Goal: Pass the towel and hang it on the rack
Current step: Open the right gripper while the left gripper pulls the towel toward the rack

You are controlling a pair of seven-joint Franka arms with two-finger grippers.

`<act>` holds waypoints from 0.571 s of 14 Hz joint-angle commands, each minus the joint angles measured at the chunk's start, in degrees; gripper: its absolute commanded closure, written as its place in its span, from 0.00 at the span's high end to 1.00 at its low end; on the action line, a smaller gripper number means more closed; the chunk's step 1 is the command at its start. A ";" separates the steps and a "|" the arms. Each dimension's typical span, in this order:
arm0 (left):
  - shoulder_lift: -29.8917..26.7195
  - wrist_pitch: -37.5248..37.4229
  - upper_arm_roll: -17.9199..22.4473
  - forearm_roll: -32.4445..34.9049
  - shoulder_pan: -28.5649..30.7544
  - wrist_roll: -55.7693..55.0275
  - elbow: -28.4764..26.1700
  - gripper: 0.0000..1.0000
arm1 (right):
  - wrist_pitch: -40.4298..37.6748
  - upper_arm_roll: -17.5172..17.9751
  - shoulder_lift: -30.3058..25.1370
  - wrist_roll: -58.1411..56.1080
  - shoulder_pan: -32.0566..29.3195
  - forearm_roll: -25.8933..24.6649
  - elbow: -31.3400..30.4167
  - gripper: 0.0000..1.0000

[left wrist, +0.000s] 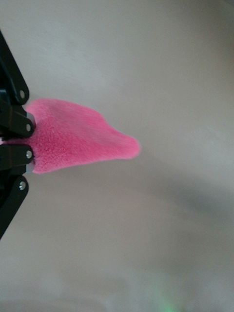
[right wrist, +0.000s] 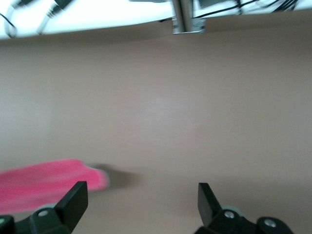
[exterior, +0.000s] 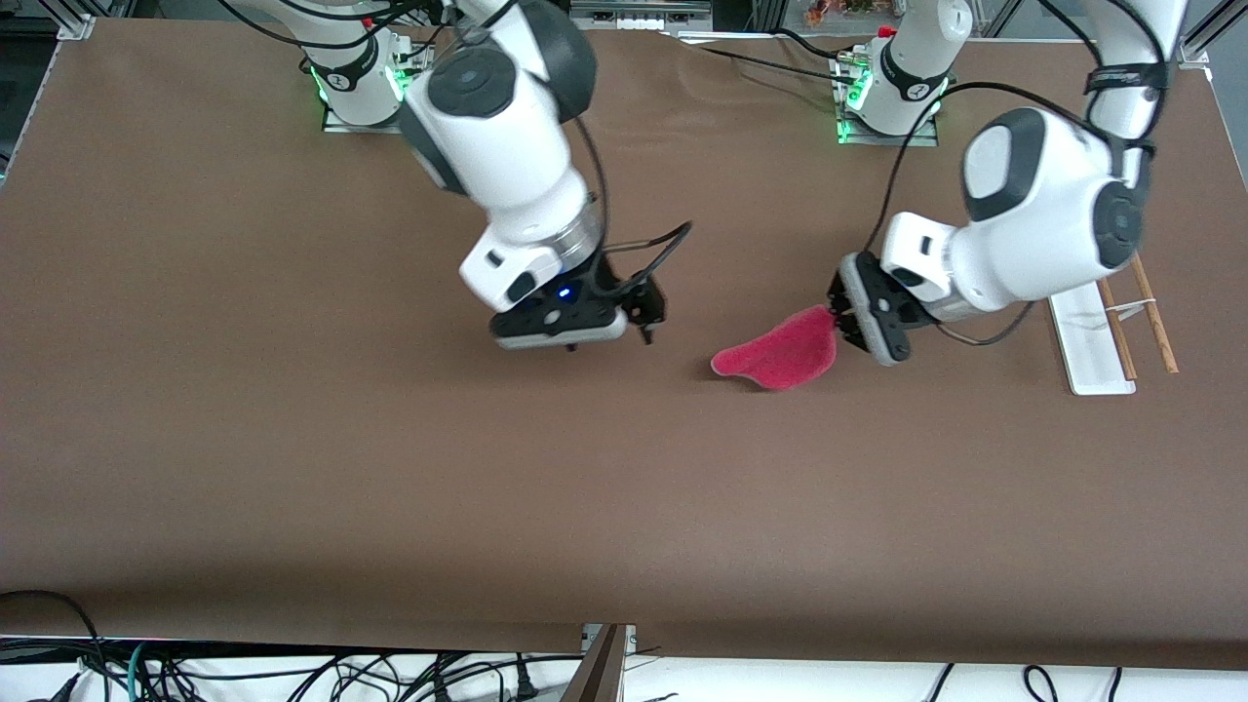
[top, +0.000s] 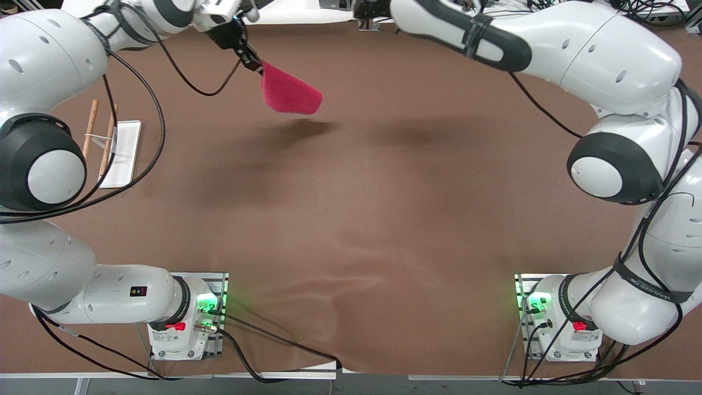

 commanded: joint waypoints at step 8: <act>4.78 -18.01 0.02 8.85 30.05 23.72 6.74 0.00 | -18.53 0.16 -5.94 -34.51 -20.77 0.04 -0.28 1.00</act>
